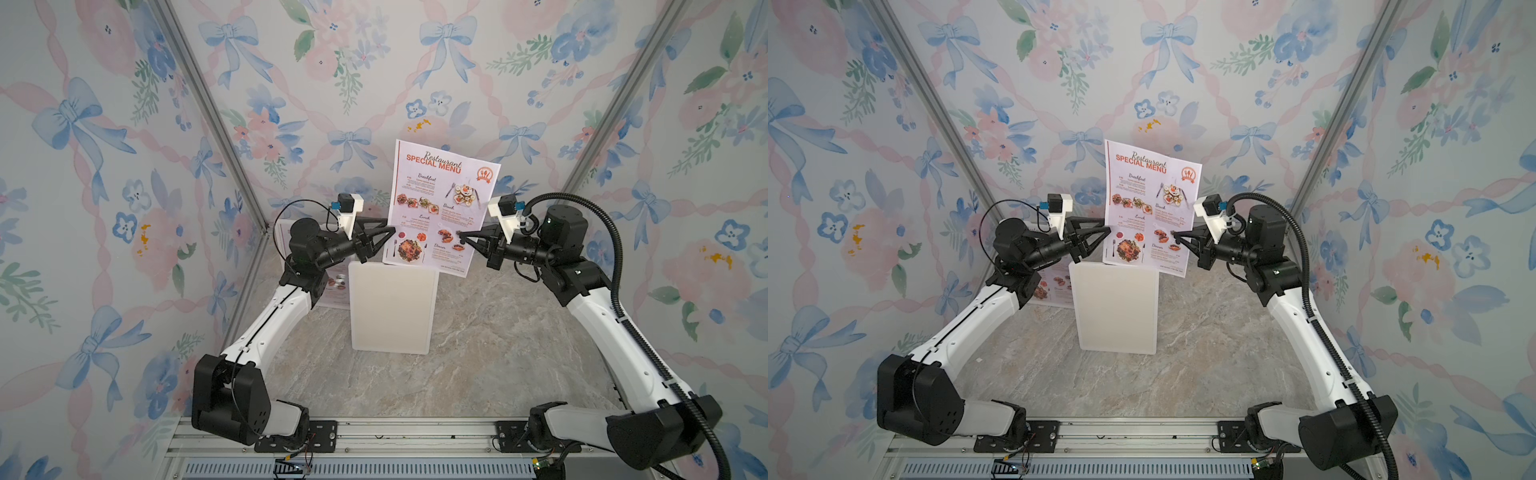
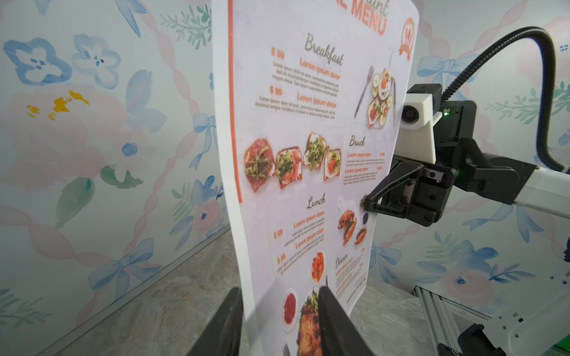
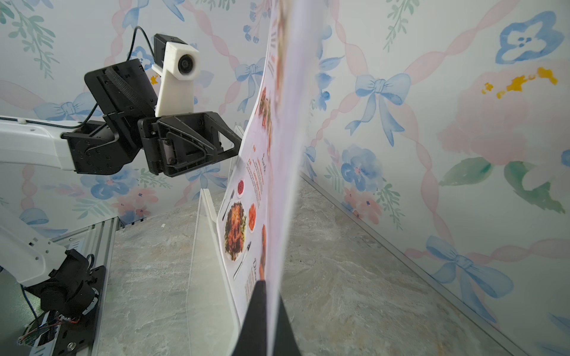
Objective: Insert the menus into the narrow rack
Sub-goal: Insert the menu into the narrow rack.
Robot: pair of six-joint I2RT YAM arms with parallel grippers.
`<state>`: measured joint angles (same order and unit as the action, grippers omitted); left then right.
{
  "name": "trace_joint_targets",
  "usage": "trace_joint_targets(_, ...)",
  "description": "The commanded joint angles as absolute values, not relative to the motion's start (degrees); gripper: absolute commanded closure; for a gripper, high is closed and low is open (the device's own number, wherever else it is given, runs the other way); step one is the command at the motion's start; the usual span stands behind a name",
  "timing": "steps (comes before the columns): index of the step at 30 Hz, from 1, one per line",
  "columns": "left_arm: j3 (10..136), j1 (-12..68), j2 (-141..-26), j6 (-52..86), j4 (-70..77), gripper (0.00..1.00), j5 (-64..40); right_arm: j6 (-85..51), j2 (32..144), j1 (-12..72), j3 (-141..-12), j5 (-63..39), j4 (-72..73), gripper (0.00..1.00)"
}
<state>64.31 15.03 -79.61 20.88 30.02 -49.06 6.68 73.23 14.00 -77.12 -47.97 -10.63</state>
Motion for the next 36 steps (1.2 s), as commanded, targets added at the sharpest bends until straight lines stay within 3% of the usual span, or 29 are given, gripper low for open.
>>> trace_joint_targets(1, 63.33, 15.47, -79.06, 20.56, 30.79, 0.63, -50.21, 7.54, 72.98, 14.59, -78.54, -48.25, -12.18, 0.98)
trace_joint_targets(14, 59.96, 15.43, -76.84, 21.01, 30.77, 0.78, -49.83, 7.69, 72.91, 14.68, -78.22, -48.78, -12.20, 0.99)
trace_joint_targets(26, 57.61, 15.64, -75.39, 20.76, 30.78, 1.00, -49.66, 7.50, 72.97, 14.85, -78.75, -48.78, -11.91, 0.95)
trace_joint_targets(30, 57.08, 15.59, -75.08, 20.74, 30.77, 1.00, -49.37, 7.64, 72.72, 14.88, -78.65, -48.26, -11.97, 0.86)
trace_joint_targets(36, 55.88, 15.61, -74.35, 19.95, 30.76, 1.00, -48.10, 7.63, 72.97, 14.94, -78.99, -48.17, -12.26, 0.85)
